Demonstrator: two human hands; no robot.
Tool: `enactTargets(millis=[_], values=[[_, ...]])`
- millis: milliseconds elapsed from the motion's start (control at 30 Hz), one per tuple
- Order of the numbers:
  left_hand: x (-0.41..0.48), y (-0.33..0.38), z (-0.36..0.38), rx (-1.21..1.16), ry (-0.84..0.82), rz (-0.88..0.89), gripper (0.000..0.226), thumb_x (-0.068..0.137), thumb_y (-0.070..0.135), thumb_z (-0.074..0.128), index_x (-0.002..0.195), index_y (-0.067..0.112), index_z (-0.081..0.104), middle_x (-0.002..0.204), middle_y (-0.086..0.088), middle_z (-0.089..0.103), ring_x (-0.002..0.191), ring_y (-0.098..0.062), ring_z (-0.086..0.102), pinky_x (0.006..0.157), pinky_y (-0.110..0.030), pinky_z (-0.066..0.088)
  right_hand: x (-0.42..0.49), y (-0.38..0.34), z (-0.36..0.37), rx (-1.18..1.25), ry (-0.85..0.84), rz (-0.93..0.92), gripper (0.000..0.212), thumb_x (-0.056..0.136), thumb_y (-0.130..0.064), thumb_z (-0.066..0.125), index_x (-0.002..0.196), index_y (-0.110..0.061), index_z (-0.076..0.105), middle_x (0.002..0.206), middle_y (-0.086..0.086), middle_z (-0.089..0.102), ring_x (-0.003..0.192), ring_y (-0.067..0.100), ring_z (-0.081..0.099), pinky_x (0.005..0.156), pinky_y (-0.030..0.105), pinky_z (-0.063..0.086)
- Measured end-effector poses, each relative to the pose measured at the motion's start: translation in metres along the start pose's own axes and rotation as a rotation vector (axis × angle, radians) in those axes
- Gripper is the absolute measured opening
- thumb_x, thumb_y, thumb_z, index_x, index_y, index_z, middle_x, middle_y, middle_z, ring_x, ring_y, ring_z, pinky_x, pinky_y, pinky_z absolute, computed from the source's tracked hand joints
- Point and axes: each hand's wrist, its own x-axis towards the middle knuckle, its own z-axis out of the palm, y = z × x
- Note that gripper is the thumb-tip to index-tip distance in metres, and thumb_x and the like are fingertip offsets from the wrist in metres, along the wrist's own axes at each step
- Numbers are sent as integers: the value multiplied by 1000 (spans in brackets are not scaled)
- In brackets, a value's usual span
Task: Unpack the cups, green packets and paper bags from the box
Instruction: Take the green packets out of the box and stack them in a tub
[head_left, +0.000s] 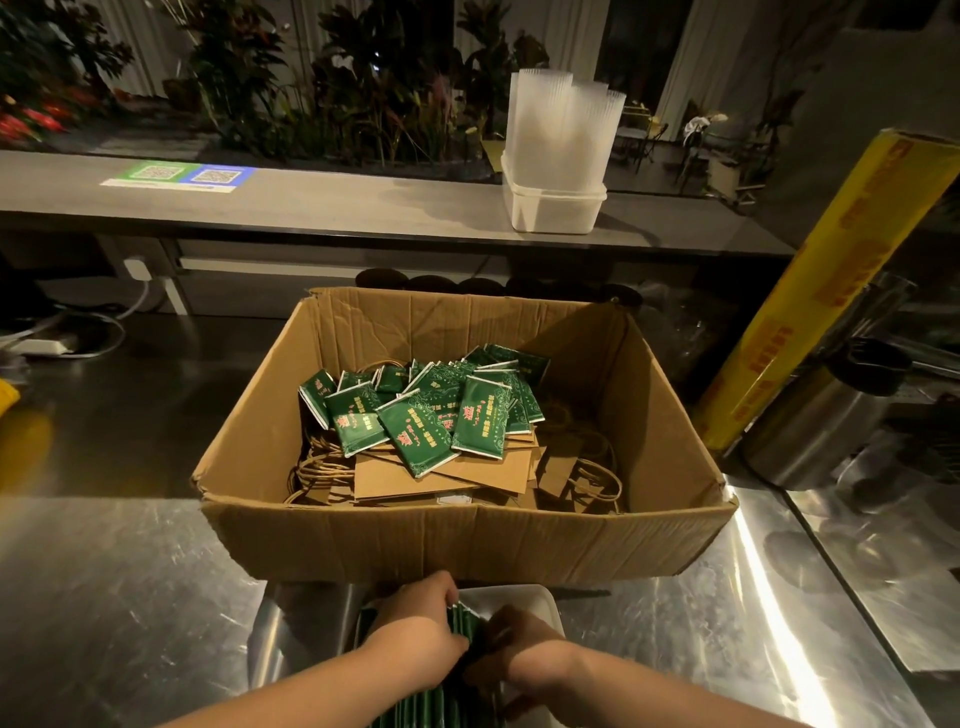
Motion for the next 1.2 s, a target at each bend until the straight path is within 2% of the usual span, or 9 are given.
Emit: enactTargets(millis=[267, 433, 567, 700, 833, 900, 1000, 1100, 1200], values=[[-2, -6, 5, -228, 91, -112, 33, 87, 20, 79, 105, 31, 54, 105, -1, 64, 97, -20, 65, 87, -38, 60, -9, 6, 13, 107, 75, 14, 77, 70, -23, 89, 131, -23, 43, 127, 3, 54, 114, 28, 63, 86, 52, 62], [-2, -15, 7, -565, 86, -258, 28, 86, 6, 79, 103, 16, 59, 102, -16, 67, 86, -28, 70, 61, -34, 63, -4, 4, 21, 107, 105, -107, 114, 37, -49, 89, 139, -36, 39, 143, 3, 49, 132, 30, 51, 103, 53, 53], [-5, -17, 15, -674, 84, -264, 24, 88, -1, 71, 102, 14, 59, 98, -18, 66, 74, -27, 67, 52, -30, 54, -18, 3, 25, 107, 107, -119, 101, 50, -49, 89, 139, -39, 42, 136, -1, 54, 122, 27, 59, 88, 51, 61], [-8, -15, 17, -657, 113, -261, 26, 89, 1, 70, 106, 17, 58, 105, -17, 62, 83, -28, 67, 55, -30, 56, -26, 10, 21, 147, 113, -81, 70, 83, -17, 77, 142, -33, 42, 127, 0, 63, 105, 26, 69, 69, 35, 60], [-10, -16, 14, -654, 116, -242, 27, 89, 4, 71, 108, 16, 56, 105, -18, 62, 87, -30, 69, 62, -35, 63, -30, 15, 12, 151, 147, -102, 60, 87, -3, 69, 137, -29, 49, 113, -3, 67, 97, 16, 68, 61, 24, 56], [-13, -15, 14, -672, 116, -229, 23, 90, 3, 73, 104, 12, 57, 102, -20, 64, 86, -31, 70, 62, -36, 64, -33, 12, 15, 75, 126, -91, 66, 83, -7, 72, 138, -30, 45, 119, 0, 65, 103, 20, 68, 70, 29, 61], [-16, -13, 13, -690, 144, -223, 18, 89, 1, 74, 101, 6, 61, 99, -22, 65, 81, -30, 70, 58, -35, 63, -33, 10, 17, -127, 155, -106, 81, 76, -11, 74, 146, -28, 37, 133, 2, 59, 121, 22, 60, 102, 35, 53], [-19, -12, 8, -724, 161, -236, 18, 90, 4, 73, 104, 5, 63, 97, -22, 65, 73, -30, 68, 58, -37, 63, -36, 8, 11, -216, 217, -108, 77, 87, -6, 68, 151, -31, 33, 140, 2, 54, 129, 24, 54, 100, 27, 47], [-20, -14, 6, -756, 138, -254, 21, 94, 8, 69, 111, 6, 56, 100, -20, 62, 82, -30, 66, 62, -37, 62, -35, 8, 5, -267, 314, -122, 74, 87, -8, 69, 149, -32, 36, 141, 0, 51, 129, 26, 56, 102, 35, 51]])
